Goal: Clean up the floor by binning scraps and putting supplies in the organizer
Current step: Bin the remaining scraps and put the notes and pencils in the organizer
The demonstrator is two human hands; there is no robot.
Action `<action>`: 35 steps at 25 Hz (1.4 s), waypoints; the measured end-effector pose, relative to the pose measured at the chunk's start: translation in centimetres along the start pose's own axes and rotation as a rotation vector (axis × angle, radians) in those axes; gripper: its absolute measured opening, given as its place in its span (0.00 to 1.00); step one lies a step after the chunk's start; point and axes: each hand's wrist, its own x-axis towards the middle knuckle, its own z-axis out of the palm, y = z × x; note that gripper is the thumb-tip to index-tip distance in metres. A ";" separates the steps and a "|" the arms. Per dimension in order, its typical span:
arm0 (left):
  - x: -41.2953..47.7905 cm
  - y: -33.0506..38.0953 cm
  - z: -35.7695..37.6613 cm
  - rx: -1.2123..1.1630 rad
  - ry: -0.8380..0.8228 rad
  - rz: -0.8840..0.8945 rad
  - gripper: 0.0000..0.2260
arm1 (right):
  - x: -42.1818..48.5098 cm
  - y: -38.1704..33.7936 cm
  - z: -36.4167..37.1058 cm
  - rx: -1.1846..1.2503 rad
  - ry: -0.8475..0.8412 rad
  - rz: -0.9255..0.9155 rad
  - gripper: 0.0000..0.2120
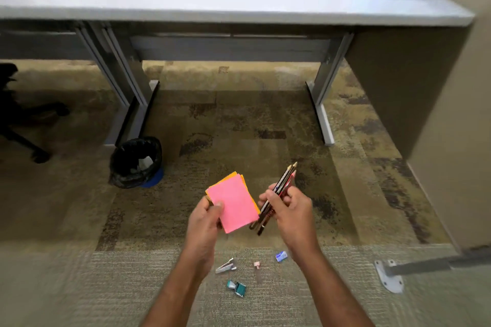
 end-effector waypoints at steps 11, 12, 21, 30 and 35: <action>-10.4 25.7 14.4 0.328 -0.188 0.297 0.07 | -3.0 -28.6 -11.3 -0.204 -0.196 -0.150 0.03; -11.1 27.6 15.9 0.349 -0.189 0.316 0.07 | -3.0 -30.6 -12.2 -0.226 -0.198 -0.178 0.03; -10.2 36.8 23.2 0.339 -0.172 0.410 0.08 | 0.2 -42.3 -14.6 -0.259 -0.184 -0.296 0.03; -4.3 41.1 29.2 0.343 -0.170 0.394 0.08 | 8.4 -47.8 -17.8 -0.202 -0.010 -0.286 0.04; 3.2 41.6 35.4 0.309 -0.103 0.384 0.08 | 20.6 -49.3 -22.6 -0.120 0.125 -0.314 0.04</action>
